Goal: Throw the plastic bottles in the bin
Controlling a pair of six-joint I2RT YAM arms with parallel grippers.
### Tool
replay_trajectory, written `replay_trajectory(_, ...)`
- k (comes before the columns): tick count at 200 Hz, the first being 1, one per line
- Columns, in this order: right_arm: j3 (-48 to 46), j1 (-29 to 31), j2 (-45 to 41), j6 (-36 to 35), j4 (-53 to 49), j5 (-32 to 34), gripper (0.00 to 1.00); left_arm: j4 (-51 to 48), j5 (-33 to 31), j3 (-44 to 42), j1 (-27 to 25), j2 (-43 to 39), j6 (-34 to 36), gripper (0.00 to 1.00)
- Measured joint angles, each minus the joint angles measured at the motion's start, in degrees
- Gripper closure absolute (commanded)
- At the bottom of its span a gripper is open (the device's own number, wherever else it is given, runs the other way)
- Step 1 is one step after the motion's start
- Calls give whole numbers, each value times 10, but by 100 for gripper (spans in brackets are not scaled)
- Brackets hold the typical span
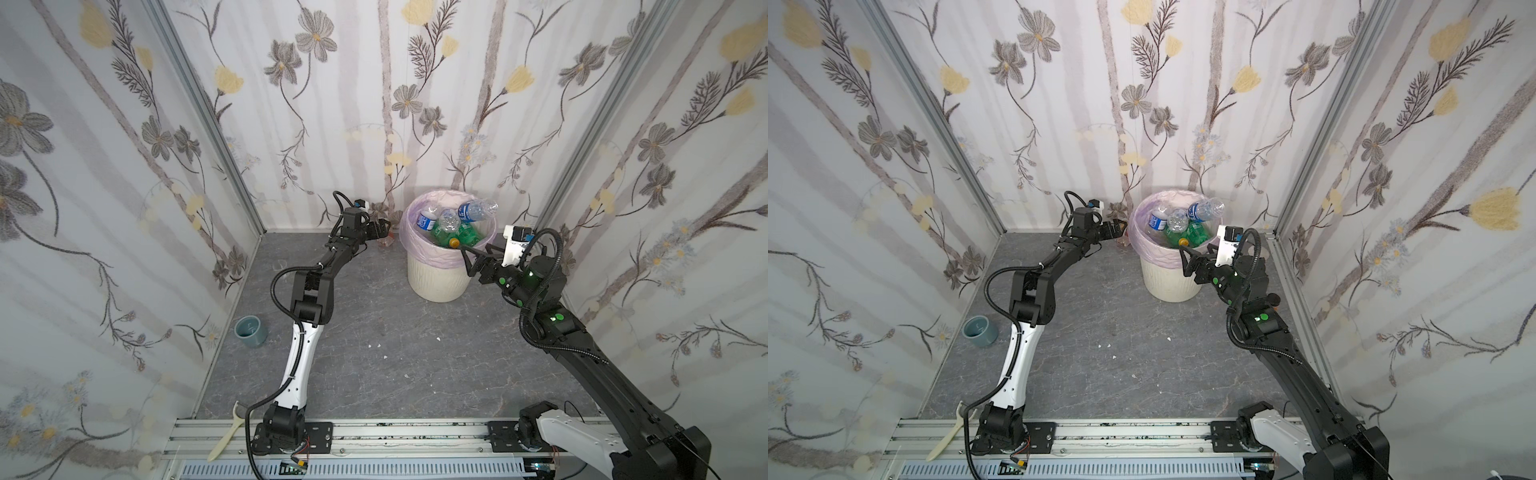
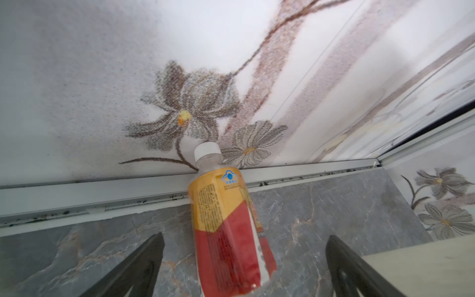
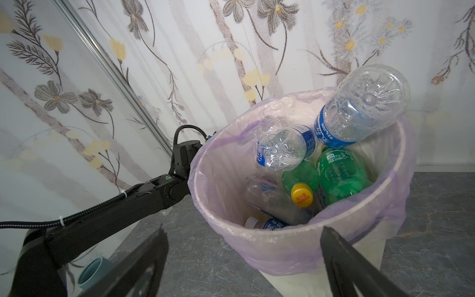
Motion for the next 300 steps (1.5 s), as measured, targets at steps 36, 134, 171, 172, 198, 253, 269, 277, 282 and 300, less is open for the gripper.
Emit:
replay_trajectory(36,-1,0,-27,0,0,-4,7,-27,-10,38,-2,36,-12,3)
replay_trajectory(134,-28,0,-102,-4,-1,0,7,-44,-40,15,-28,45,-16,20)
replay_trajectory(171,-37,0,-115,-4,-1,3,7,-45,-64,-10,-26,29,-16,30)
replay_trajectory(172,-37,0,-115,-4,-1,3,7,-46,-64,-11,-26,28,-16,31)
replay_trajectory(198,-44,0,-127,-4,-2,7,7,-56,-71,-21,-26,18,-16,34)
replay_trajectory(253,-60,0,-157,-6,-4,15,7,-64,-70,-170,-26,-84,7,40)
replay_trajectory(269,-66,0,-164,-6,-5,16,7,-66,-75,-249,-27,-141,22,40)
replay_trajectory(277,-70,0,-168,-6,-5,16,7,-67,-77,-293,-29,-175,32,40)
replay_trajectory(282,-71,0,-171,-6,-5,16,7,-69,-81,-319,-30,-197,38,40)
replay_trajectory(300,-89,0,-182,-6,-2,16,7,-71,-94,-414,-36,-278,53,41)
